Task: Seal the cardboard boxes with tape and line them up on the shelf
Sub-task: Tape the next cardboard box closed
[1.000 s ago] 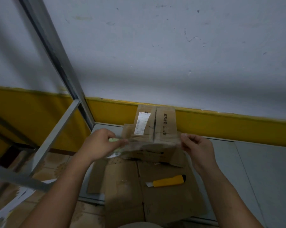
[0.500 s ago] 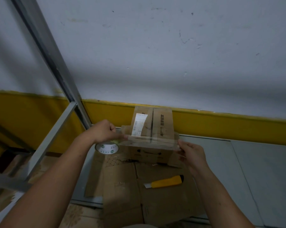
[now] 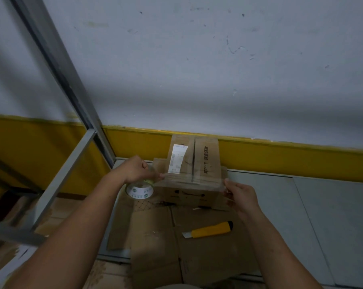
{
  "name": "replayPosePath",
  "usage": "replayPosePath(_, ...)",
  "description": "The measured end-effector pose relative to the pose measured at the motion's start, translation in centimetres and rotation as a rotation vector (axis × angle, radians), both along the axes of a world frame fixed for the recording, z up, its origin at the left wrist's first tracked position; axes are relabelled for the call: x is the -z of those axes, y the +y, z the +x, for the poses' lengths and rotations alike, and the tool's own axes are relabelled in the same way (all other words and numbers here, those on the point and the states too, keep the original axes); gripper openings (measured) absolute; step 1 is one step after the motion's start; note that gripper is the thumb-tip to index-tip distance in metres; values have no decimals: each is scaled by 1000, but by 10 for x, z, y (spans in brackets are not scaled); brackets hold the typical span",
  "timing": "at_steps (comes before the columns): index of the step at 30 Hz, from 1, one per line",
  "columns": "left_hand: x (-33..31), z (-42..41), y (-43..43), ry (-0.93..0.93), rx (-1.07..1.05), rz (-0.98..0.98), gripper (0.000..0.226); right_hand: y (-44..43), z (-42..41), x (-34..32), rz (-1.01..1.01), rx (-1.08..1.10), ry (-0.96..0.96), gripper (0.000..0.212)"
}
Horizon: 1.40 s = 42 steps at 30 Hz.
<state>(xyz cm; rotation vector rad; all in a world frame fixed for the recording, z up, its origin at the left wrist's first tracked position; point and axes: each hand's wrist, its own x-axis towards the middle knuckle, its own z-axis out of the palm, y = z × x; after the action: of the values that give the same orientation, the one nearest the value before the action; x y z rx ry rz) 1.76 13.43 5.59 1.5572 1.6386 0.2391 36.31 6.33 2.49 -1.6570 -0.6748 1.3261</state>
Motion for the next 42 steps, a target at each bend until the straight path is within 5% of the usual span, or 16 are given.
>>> replayPosePath(9, 10, -9, 1, -111, 159, -81, 66, -4, 3, 18, 17, 30, -110, 27)
replayPosePath(14, 22, -6, 1, -86, 124, -75, 37, -15, -9, 39, -52, 8, -12, 13)
replayPosePath(20, 13, -4, 1, -7, 163, -30, 73, -19, 0, 32, 245, 141, -381, 14)
replayPosePath(24, 15, -2, 3, 18, 160, 2, 29, -20, -9, 12, 370, -36, -450, 21)
replayPosePath(32, 15, -1, 0, -98, 164, 73, 79, -17, -19, 17, 399, -77, -404, 25)
replayPosePath(37, 14, 7, -7, -177, 177, 132, 75, -26, -12, 46, 240, 14, -419, 23)
replayPosePath(39, 16, 5, -7, -177, 177, 146, 70, -42, -6, 68, 178, -182, -603, 25)
replayPosePath(42, 14, 2, -4, -139, 184, 141, 66, -63, -1, 89, 16, -717, -796, 55)
